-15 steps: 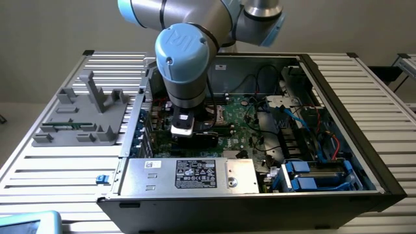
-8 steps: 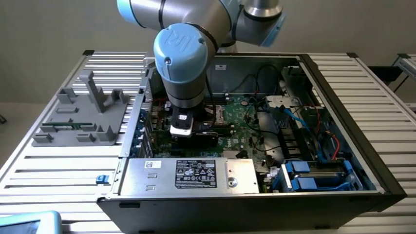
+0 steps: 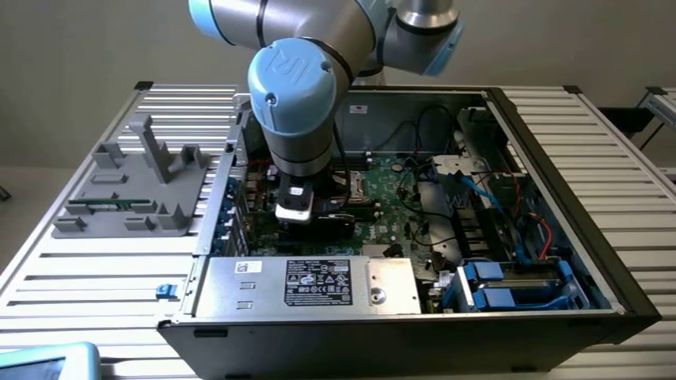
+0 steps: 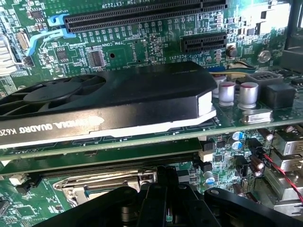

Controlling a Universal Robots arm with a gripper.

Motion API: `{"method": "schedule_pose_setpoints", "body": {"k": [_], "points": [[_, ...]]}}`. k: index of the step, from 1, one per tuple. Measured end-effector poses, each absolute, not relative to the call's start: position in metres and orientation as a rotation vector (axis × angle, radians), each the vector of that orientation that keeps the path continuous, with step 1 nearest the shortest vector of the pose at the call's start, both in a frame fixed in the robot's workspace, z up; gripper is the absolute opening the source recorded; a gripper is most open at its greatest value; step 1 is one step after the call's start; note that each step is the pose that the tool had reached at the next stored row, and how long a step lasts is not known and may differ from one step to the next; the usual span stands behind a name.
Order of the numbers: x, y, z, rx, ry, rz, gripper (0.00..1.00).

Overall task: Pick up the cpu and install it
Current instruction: 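Install the second cpu locking lever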

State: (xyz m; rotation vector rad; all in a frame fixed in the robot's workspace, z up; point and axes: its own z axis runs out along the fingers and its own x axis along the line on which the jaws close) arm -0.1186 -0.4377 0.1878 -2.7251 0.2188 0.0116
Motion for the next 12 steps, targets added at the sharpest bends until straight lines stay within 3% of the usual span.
{"method": "schedule_pose_setpoints", "body": {"k": [12], "points": [[-0.115, -0.439, 0.233, -2.725, 0.217, 0.008, 0.12]]}}
